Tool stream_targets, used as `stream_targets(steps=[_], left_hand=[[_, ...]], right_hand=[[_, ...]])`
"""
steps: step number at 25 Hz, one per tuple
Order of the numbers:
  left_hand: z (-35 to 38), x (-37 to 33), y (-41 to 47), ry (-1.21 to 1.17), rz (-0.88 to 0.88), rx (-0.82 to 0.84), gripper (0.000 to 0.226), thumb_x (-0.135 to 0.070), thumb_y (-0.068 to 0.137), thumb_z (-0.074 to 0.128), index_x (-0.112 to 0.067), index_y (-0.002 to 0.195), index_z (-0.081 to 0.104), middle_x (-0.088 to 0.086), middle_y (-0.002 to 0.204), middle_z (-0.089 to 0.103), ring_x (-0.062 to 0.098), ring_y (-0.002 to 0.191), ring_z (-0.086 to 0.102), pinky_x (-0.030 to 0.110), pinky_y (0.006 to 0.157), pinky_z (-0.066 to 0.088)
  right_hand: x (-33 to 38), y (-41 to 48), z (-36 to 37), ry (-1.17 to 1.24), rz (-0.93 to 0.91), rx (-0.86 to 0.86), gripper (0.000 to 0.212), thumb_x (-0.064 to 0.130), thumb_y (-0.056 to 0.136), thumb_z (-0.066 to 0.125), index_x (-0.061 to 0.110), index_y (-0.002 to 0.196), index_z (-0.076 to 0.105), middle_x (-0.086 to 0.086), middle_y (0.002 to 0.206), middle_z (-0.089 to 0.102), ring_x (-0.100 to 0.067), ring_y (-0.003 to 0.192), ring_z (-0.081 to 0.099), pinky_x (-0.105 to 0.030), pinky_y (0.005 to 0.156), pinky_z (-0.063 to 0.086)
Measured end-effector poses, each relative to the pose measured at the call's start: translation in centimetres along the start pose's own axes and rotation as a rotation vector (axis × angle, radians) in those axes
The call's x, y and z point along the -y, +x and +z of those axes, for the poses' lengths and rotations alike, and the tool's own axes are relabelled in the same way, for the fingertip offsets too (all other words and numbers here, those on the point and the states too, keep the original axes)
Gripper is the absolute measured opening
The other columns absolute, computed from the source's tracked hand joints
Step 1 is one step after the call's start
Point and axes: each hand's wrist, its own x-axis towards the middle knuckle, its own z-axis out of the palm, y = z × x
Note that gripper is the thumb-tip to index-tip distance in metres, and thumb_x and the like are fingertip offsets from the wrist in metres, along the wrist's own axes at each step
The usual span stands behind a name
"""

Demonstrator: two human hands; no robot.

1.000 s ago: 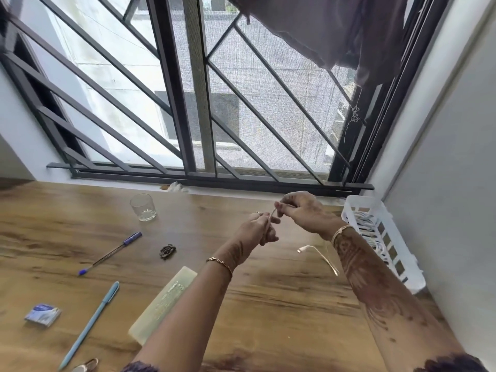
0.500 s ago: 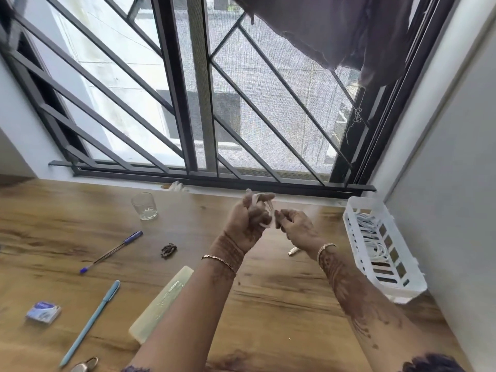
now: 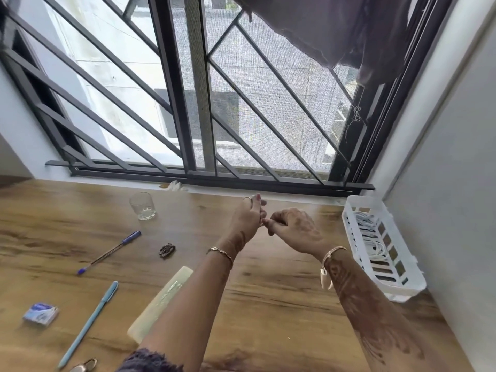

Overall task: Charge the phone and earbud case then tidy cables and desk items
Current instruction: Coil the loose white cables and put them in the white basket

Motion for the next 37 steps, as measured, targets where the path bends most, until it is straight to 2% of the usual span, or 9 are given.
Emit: stream_targets(steps=[3, 7, 10, 17, 20, 24, 29, 33, 37], left_hand=[[-0.5, 1.5, 0.0, 0.117, -0.034, 0.022, 0.032, -0.022, 0.102, 0.033, -0.001, 0.091, 0.054, 0.005, 0.062, 0.05, 0.01, 0.048, 0.046, 0.021, 0.049, 0.042], [-0.7, 1.1, -1.3, 0.195, -0.03, 0.149, 0.036, -0.019, 0.102, 0.034, -0.01, 0.073, 0.052, 0.001, 0.052, 0.051, 0.01, 0.045, 0.043, 0.026, 0.052, 0.037], [-0.6, 0.0, -3.1, 0.029, -0.088, 0.285, 0.037, -0.019, 0.102, 0.031, -0.004, 0.081, 0.058, -0.004, 0.042, 0.042, 0.01, 0.041, 0.038, 0.032, 0.067, 0.05], [-1.0, -1.6, -5.3, -0.424, -0.29, 0.528, 0.065, -0.037, 0.098, 0.019, 0.0, 0.074, 0.067, -0.008, 0.037, 0.017, 0.005, 0.03, 0.017, 0.019, 0.046, 0.039], [-0.9, -1.7, -5.1, -0.671, -0.29, 0.456, 0.066, -0.041, 0.097, 0.023, -0.001, 0.065, 0.065, -0.008, 0.033, 0.018, 0.006, 0.028, 0.014, 0.017, 0.041, 0.039], [-1.0, -2.3, -3.9, -0.941, -0.204, 0.183, 0.046, -0.025, 0.096, 0.025, -0.007, 0.067, 0.057, -0.007, 0.037, 0.015, 0.008, 0.029, 0.016, 0.018, 0.043, 0.041], [-0.4, -2.1, -3.1, -0.858, -0.173, -0.001, 0.042, -0.027, 0.101, 0.023, -0.006, 0.084, 0.055, -0.006, 0.04, 0.027, 0.009, 0.035, 0.026, 0.024, 0.058, 0.049], [-1.0, -1.7, -2.7, -0.505, -0.104, -0.03, 0.043, -0.027, 0.103, 0.024, -0.007, 0.08, 0.054, -0.007, 0.043, 0.032, 0.007, 0.036, 0.03, 0.027, 0.062, 0.048], [-1.2, -0.2, -2.6, -0.125, -0.048, 0.017, 0.038, -0.021, 0.101, 0.027, -0.013, 0.07, 0.047, -0.005, 0.047, 0.042, 0.007, 0.039, 0.04, 0.025, 0.055, 0.041]], right_hand=[[0.3, 0.2, -1.6, -0.025, -0.061, -0.014, 0.029, 0.04, 0.092, 0.058, 0.023, 0.069, 0.067, 0.008, 0.057, 0.055, -0.002, 0.052, 0.047, -0.016, 0.052, 0.033], [0.3, 0.3, -2.7, 0.021, -0.139, 0.128, 0.023, 0.032, 0.091, 0.062, 0.021, 0.072, 0.068, 0.019, 0.051, 0.057, 0.006, 0.05, 0.049, -0.01, 0.053, 0.035], [-0.5, 1.5, -2.7, 0.087, -0.13, 0.005, 0.022, 0.033, 0.086, 0.069, 0.016, 0.072, 0.072, 0.008, 0.063, 0.067, 0.003, 0.057, 0.053, -0.02, 0.061, 0.044], [-1.9, 2.3, -1.5, 0.428, 0.002, -0.144, 0.028, 0.036, 0.077, 0.076, 0.009, 0.072, 0.069, -0.007, 0.073, 0.07, -0.009, 0.069, 0.06, -0.024, 0.068, 0.045], [-2.6, 1.9, 0.0, 0.469, 0.05, -0.15, 0.025, 0.033, 0.086, 0.068, 0.009, 0.08, 0.072, -0.011, 0.078, 0.071, -0.01, 0.073, 0.056, -0.026, 0.069, 0.042], [-2.6, 0.9, 2.3, 0.276, 0.043, -0.08, 0.018, 0.027, 0.093, 0.059, 0.02, 0.102, 0.073, 0.007, 0.09, 0.07, -0.007, 0.085, 0.06, -0.022, 0.078, 0.043], [-0.1, -0.5, 2.7, 0.043, -0.013, 0.179, 0.025, 0.025, 0.097, 0.049, 0.02, 0.113, 0.068, -0.003, 0.094, 0.069, -0.02, 0.09, 0.064, -0.021, 0.072, 0.042], [0.7, -1.2, -0.1, -0.054, 0.048, 0.43, 0.027, 0.015, 0.096, 0.049, 0.012, 0.119, 0.063, 0.0, 0.077, 0.062, -0.013, 0.056, 0.055, -0.015, 0.041, 0.042], [1.2, -1.0, -2.3, -0.02, 0.019, 0.44, 0.035, 0.002, 0.084, 0.052, 0.015, 0.112, 0.068, 0.003, 0.082, 0.071, -0.004, 0.049, 0.058, -0.018, 0.052, 0.048]])
